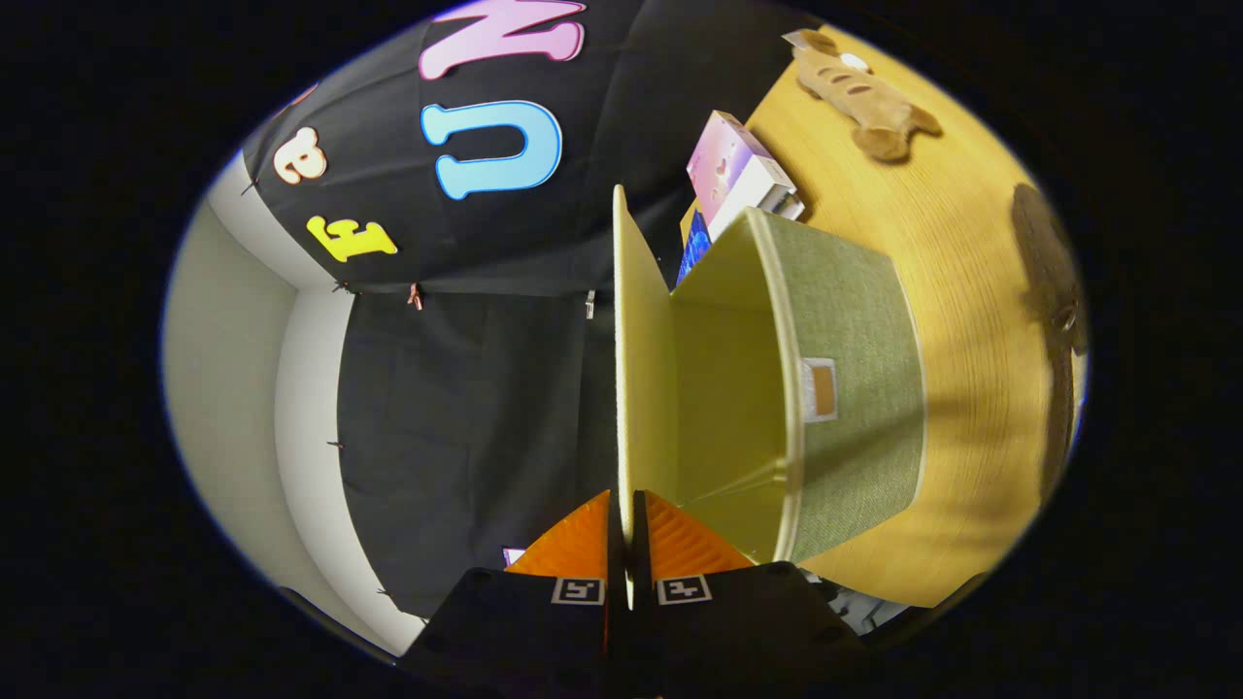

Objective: Open the storage box then place both shoes into the box .Put the left shoe in first, then the right shoe, with the right side of both shoes facing outward in a uniform manner.

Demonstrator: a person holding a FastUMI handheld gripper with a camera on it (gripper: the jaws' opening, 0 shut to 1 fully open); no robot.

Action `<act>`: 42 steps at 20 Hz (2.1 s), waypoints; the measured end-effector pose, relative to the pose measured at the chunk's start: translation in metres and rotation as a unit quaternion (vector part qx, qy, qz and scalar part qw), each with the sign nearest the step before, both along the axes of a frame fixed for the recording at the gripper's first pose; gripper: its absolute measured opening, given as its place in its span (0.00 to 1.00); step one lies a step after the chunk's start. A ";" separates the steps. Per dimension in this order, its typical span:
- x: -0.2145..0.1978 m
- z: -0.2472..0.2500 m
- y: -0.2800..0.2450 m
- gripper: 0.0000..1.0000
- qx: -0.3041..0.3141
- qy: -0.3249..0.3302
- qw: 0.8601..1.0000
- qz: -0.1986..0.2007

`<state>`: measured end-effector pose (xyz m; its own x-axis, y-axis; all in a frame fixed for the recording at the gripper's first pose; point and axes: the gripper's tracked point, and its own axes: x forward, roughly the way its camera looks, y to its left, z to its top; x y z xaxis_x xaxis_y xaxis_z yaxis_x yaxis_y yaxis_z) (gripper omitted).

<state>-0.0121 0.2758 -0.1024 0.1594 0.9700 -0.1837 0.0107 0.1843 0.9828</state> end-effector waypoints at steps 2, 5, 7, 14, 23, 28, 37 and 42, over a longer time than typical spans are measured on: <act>-0.001 0.022 0.015 0.05 -0.020 -0.032 0.999 0.007; -0.002 0.054 0.047 0.05 -0.043 -0.074 0.996 0.013; -0.007 0.071 0.074 0.05 -0.052 -0.093 0.994 0.018; -0.024 0.093 0.192 0.05 -0.086 -0.139 0.986 0.032; -0.033 0.048 0.297 0.05 -0.127 -0.108 0.985 0.032; -0.033 0.041 0.311 0.28 -0.134 -0.135 0.981 0.041; 0.002 0.052 0.222 0.98 -0.181 -0.257 0.949 -0.028; 0.048 0.073 0.108 0.97 -0.223 -0.329 0.907 -0.140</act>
